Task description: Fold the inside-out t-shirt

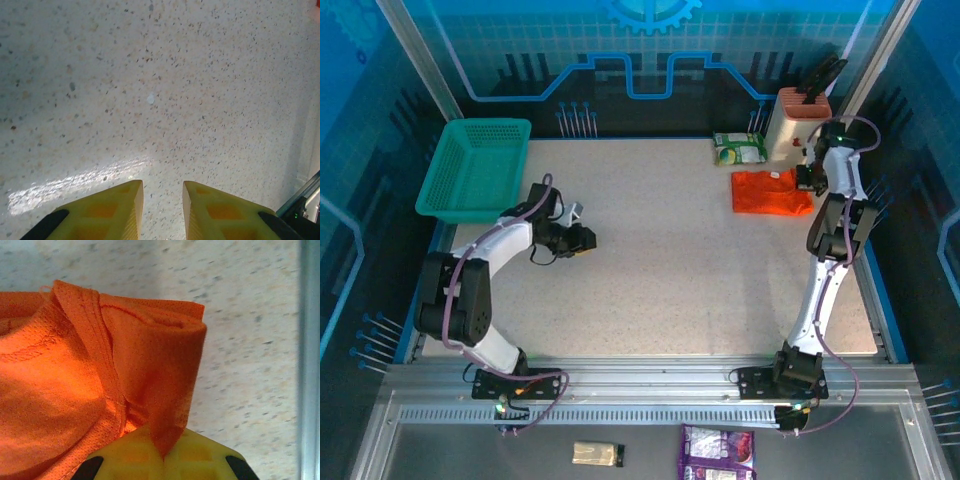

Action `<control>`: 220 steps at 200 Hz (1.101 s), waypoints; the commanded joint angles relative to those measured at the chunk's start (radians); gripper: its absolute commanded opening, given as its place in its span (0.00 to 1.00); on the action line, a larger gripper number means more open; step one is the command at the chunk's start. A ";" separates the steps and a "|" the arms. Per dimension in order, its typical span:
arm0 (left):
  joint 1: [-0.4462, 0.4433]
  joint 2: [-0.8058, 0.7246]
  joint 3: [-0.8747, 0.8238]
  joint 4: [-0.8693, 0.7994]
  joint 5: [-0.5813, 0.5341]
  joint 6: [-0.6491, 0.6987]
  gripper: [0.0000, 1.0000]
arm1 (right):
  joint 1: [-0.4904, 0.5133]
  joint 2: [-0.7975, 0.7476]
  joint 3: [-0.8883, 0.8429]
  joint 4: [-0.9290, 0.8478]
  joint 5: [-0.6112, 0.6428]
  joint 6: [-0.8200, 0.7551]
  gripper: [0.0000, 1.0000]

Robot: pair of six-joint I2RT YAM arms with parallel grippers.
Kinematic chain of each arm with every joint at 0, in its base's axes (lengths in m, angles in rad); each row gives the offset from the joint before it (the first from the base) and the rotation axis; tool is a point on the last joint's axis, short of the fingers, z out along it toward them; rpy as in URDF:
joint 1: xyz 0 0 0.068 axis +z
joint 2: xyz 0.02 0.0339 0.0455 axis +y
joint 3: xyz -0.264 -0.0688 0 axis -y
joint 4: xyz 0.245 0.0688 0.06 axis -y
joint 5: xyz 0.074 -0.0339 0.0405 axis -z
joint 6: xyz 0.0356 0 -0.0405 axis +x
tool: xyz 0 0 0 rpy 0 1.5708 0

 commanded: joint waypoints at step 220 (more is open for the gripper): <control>0.102 -0.283 -0.202 0.200 -0.489 -0.018 0.86 | 0.145 -0.676 -0.918 0.659 0.128 0.196 1.00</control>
